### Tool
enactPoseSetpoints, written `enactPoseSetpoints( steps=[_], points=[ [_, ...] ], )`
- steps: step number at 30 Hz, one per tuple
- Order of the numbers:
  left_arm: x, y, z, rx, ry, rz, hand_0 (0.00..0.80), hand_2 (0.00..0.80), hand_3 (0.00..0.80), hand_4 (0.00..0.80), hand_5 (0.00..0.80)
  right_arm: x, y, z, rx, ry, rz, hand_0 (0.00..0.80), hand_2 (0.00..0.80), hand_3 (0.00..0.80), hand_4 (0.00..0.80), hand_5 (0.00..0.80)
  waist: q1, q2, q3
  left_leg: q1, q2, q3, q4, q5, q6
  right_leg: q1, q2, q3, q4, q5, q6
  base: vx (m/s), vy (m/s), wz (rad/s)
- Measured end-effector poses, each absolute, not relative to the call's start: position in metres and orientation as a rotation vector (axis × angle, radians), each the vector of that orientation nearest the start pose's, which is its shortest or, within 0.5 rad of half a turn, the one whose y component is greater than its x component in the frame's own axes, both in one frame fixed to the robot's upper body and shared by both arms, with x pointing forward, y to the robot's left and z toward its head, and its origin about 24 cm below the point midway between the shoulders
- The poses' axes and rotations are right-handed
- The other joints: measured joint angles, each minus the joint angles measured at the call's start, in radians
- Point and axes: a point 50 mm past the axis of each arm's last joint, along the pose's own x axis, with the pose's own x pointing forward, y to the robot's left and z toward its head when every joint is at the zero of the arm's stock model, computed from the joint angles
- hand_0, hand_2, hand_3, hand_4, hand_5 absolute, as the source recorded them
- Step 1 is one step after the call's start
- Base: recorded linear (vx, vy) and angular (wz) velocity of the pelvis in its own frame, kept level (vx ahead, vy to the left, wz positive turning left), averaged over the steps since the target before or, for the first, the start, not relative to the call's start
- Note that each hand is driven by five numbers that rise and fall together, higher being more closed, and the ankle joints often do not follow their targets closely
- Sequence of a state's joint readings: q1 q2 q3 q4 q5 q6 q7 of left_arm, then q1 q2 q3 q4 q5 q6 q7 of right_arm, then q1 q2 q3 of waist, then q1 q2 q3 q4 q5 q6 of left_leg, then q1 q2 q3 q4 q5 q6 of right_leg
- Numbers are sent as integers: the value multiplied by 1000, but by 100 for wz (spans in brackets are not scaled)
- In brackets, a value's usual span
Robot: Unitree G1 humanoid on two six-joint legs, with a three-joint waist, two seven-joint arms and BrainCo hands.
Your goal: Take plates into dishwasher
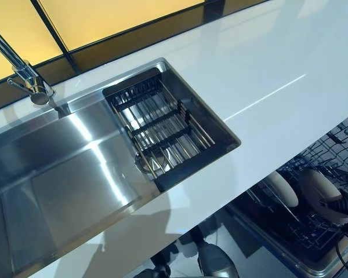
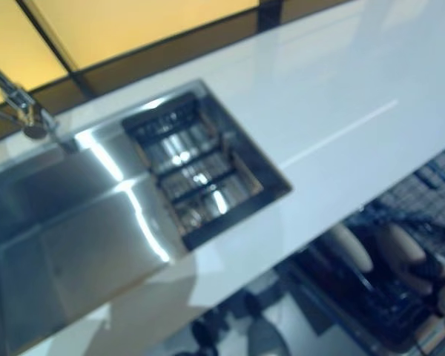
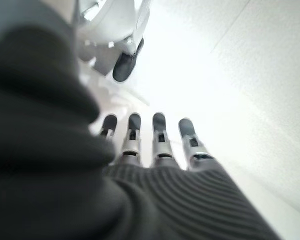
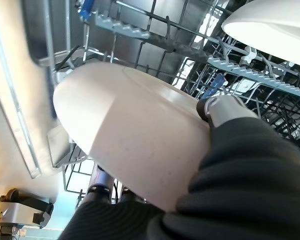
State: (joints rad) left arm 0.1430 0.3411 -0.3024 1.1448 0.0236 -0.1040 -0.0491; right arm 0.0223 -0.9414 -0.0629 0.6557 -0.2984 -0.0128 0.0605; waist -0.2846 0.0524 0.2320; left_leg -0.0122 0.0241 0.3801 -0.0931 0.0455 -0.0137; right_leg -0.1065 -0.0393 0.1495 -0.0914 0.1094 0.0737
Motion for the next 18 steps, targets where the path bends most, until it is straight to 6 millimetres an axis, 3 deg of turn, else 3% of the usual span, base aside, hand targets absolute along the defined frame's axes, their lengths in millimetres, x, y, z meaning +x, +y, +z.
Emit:
enactPoseSetpoints(
  steps=[12,18],
  points=[
    [57,245,-159,417,1208,-140,0,0,0,0,0,198,-417,41,-1153,728,-205,800,800,800,800,800,5,29,14,-25,-1,-11,0,2,1,-20,-3,-11,0,0,-3,-25,-39,3],
    [69,244,-157,425,1167,-146,0,0,0,0,0,216,-414,54,-1135,660,-234,800,800,800,800,800,3,43,49,-39,-4,-25,0,8,1,-30,-13,-33,0,1,-2,-30,-22,7]
  ],
)
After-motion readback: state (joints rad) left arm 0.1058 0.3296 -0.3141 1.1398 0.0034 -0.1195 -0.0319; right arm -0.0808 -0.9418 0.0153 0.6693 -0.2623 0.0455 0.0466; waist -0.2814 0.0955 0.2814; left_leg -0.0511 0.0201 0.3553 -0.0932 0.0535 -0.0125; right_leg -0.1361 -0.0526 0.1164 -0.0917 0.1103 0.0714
